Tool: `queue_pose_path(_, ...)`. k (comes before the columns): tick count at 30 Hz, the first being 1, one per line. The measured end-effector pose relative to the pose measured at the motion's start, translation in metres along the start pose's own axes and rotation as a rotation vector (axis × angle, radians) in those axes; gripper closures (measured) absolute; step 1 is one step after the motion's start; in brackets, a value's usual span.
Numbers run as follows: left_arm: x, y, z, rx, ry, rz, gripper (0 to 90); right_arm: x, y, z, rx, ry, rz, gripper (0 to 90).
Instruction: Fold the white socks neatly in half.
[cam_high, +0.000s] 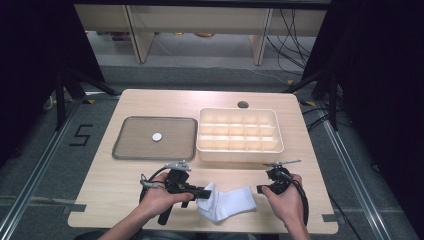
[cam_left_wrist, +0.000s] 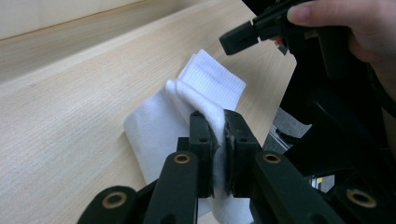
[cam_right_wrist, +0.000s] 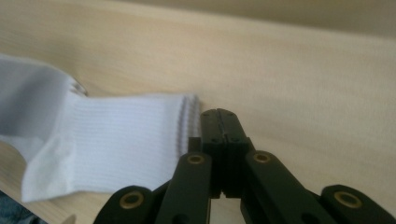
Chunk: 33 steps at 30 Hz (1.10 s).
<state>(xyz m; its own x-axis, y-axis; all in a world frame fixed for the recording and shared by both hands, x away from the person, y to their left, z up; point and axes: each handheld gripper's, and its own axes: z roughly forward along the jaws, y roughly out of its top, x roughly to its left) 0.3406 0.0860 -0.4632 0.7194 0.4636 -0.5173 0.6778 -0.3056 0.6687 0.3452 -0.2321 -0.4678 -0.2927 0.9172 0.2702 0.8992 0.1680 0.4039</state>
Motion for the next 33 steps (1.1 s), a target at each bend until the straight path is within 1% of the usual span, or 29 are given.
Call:
queue_pose_path(1,0.000,0.000,0.000,0.000,0.000,0.000,82.9,0.000,0.000,0.000,0.000,0.000,0.000,90.0)
queue_pose_path(2,0.000,0.000,0.000,0.001,-0.002,0.000,82.9,0.001,-0.002,0.003,0.016,-0.004,-0.003,90.0)
queue_pose_path(3,0.000,0.000,0.000,-0.001,0.000,-0.001,82.8,0.002,-0.004,0.006,0.021,-0.008,-0.024,90.0)
queue_pose_path(4,0.000,0.000,0.000,-0.002,-0.009,-0.001,82.8,0.002,-0.006,0.012,0.011,0.011,-0.069,90.0)
queue_pose_path(5,0.000,0.000,0.000,-0.002,-0.009,-0.001,82.8,0.002,-0.006,0.012,0.011,0.011,-0.069,90.0)
queue_pose_path(6,0.000,0.000,0.000,0.000,-0.007,0.000,82.8,0.008,-0.006,0.012,0.042,-0.003,-0.014,90.0)
queue_pose_path(7,-0.001,0.000,0.000,0.000,0.003,0.000,82.8,0.013,-0.006,0.013,0.067,-0.036,0.015,90.0)
queue_pose_path(8,-0.001,0.001,0.000,0.001,0.000,0.004,82.8,0.019,-0.006,0.016,0.069,-0.021,0.000,90.0)
queue_pose_path(9,-0.001,0.001,0.000,0.001,0.000,0.004,82.8,0.019,-0.006,0.016,0.069,-0.021,0.000,90.0)
queue_pose_path(10,-0.001,0.001,0.000,0.000,0.000,0.005,82.8,0.026,-0.005,0.018,0.083,-0.026,0.006,90.0)
queue_pose_path(11,-0.001,0.001,0.000,0.000,0.001,0.006,82.8,0.026,-0.005,0.018,0.083,-0.026,0.006,90.0)
queue_pose_path(12,0.000,0.001,0.000,0.001,-0.008,0.006,82.8,0.029,-0.005,0.020,0.082,-0.022,0.004,90.0)
queue_pose_path(14,0.000,0.001,0.000,0.001,-0.007,0.007,82.8,0.033,-0.003,0.023,0.090,-0.037,-0.004,90.0)
queue_pose_path(17,-0.001,0.001,0.000,-0.001,-0.002,0.008,82.8,0.034,-0.002,0.025,0.092,-0.033,-0.013,90.0)
queue_pose_path(19,-0.001,0.001,0.000,0.002,-0.002,0.007,82.8,0.036,-0.002,0.026,0.101,-0.040,-0.023,90.0)
queue_pose_path(20,-0.001,0.001,0.000,0.004,0.007,0.004,82.8,0.036,-0.002,0.027,0.097,-0.030,-0.034,90.0)
queue_pose_path(22,-0.001,0.001,0.001,0.011,0.008,0.008,82.8,0.037,-0.001,0.027,0.105,-0.039,-0.024,90.0)
queue_pose_path(24,-0.001,0.001,0.002,0.013,0.009,0.008,82.9,0.037,-0.001,0.027,0.105,-0.036,-0.028,90.0)
queue_pose_path(25,0.000,0.001,0.002,0.014,-0.001,0.008,82.8,0.037,-0.002,0.027,0.103,-0.035,-0.029,90.0)
queue_pose_path(26,-0.002,0.001,0.004,0.010,0.011,0.010,82.8,0.037,-0.002,0.027,0.106,-0.039,-0.029,90.0)
queue_pose_path(27,-0.002,0.001,0.004,0.010,0.011,0.010,82.8,0.037,-0.002,0.027,0.106,-0.042,-0.030,90.0)
queue_pose_path(28,-0.002,0.001,0.003,0.018,0.019,0.012,82.8,0.038,-0.003,0.027,0.105,-0.037,-0.034,90.0)
queue_pose_path(29,-0.001,0.002,0.004,0.021,0.007,0.014,82.8,0.038,-0.003,0.027,0.105,-0.037,-0.034,90.0)
queue_pose_path(30,-0.001,0.002,0.005,0.021,-0.002,0.013,82.8,0.038,-0.003,0.028,0.093,-0.028,-0.051,90.0)
queue_pose_path(31,-0.001,0.002,0.005,0.021,-0.002,0.013,82.8,0.038,-0.003,0.028,0.093,-0.028,-0.051,90.0)
queue_pose_path(32,-0.001,0.002,0.005,0.022,0.007,0.013,82.8,0.040,-0.003,0.028,0.107,-0.035,-0.034,90.0)
queue_pose_path(33,-0.002,0.002,0.005,0.032,0.026,0.015,82.8,0.040,-0.003,0.028,0.107,-0.035,-0.034,90.0)
